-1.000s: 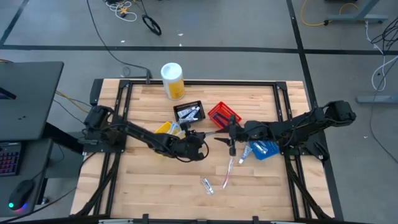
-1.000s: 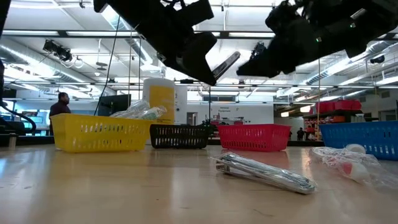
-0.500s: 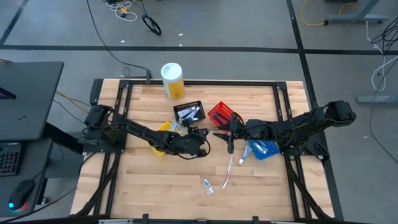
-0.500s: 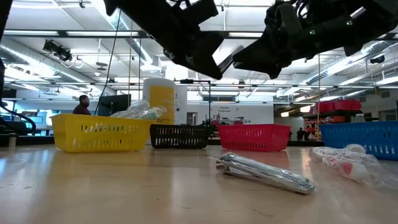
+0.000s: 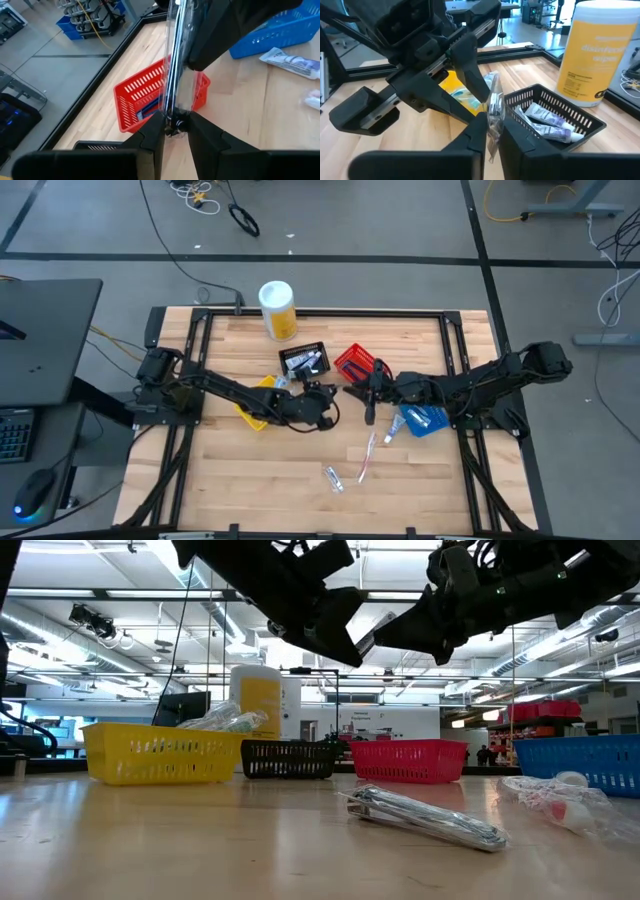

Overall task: Pick & Place Travel size toiletries
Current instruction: Put the silver nail cutter into the blue basket

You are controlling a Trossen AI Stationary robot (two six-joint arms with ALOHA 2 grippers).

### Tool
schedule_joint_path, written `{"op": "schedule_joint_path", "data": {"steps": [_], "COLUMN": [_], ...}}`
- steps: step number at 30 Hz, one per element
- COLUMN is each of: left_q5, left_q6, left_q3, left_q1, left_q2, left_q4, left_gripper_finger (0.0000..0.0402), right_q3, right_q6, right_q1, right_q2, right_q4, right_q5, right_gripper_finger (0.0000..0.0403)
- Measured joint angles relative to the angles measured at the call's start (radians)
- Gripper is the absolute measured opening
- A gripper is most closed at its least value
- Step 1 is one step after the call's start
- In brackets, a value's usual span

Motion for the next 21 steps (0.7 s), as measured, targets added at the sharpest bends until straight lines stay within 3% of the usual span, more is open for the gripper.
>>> {"op": "schedule_joint_path", "data": {"steps": [7,21], "left_q5": [-0.001,0.004], "left_q6": [-0.002,-0.003], "left_q3": [0.000,0.000], "left_q1": [0.001,0.000], "left_q2": [0.000,0.000], "left_q4": [0.000,-0.001], "left_gripper_finger": [0.0079,0.0136], "right_q3": [0.000,0.000], "right_q6": [-0.018,0.010], "right_q1": [0.000,0.000], "right_q2": [0.000,0.000], "right_q4": [0.000,-0.087], "right_q5": [0.000,0.033], "right_gripper_finger": [0.0020,0.0016]}}
